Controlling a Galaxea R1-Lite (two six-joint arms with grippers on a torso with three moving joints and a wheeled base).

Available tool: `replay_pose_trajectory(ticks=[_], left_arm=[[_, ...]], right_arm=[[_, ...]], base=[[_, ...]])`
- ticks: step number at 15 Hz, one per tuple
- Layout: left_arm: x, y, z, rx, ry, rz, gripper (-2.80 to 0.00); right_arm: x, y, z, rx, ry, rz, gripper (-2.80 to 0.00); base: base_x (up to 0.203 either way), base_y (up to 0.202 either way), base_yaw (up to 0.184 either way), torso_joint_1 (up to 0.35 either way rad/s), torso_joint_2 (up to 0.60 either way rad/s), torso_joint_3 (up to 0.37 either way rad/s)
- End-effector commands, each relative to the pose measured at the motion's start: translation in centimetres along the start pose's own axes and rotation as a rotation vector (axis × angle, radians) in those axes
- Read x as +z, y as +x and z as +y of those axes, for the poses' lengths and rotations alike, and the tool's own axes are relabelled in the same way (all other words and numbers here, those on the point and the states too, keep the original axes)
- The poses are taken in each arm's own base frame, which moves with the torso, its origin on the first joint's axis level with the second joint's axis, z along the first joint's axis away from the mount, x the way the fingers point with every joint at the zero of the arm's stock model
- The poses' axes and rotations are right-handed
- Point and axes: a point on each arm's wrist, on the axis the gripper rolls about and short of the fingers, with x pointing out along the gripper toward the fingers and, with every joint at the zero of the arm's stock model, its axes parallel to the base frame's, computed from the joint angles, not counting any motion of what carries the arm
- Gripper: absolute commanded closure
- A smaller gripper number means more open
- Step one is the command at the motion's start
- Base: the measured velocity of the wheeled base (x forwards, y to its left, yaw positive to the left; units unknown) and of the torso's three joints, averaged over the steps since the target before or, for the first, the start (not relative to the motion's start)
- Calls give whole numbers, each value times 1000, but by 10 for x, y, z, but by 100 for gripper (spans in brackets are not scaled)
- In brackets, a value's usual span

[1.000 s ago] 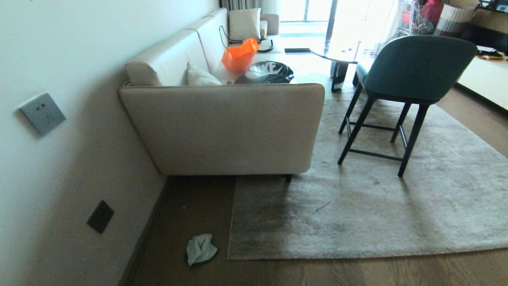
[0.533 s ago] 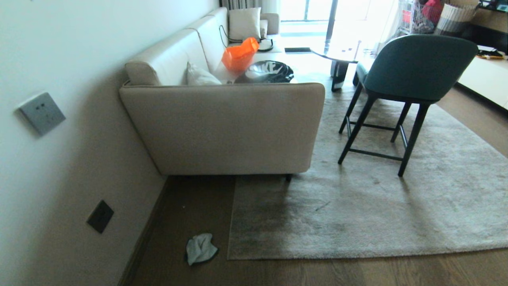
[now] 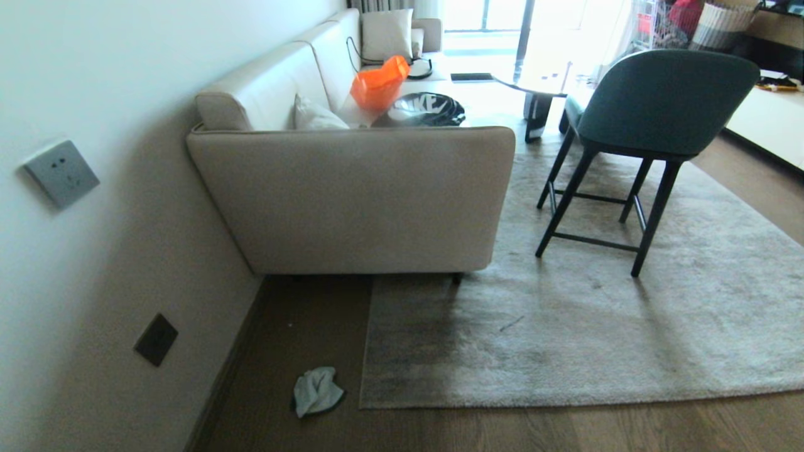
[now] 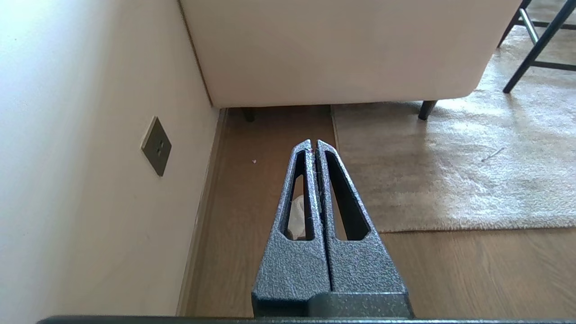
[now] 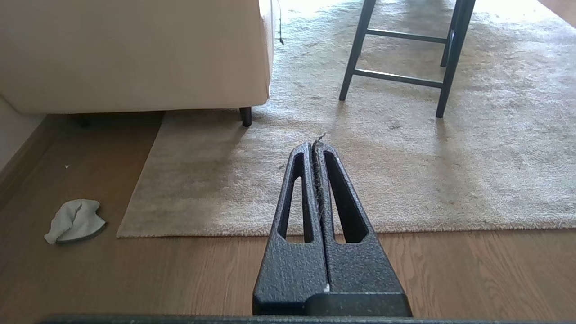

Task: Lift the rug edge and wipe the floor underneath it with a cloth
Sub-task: Pick up the rag

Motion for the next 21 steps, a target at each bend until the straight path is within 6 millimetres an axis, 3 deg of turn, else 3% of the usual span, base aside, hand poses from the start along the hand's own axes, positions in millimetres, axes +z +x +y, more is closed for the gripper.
replay_pose_trajectory(ticks=[1,21], left_arm=[[0,0,0,0,0,0,0],[0,0,0,-1,0,-1,0]], right_arm=[[0,0,0,0,0,0,0],[0,0,0,0,0,0,0]], base=[[0,0,0,0,0,0],[0,0,0,0,0,0]])
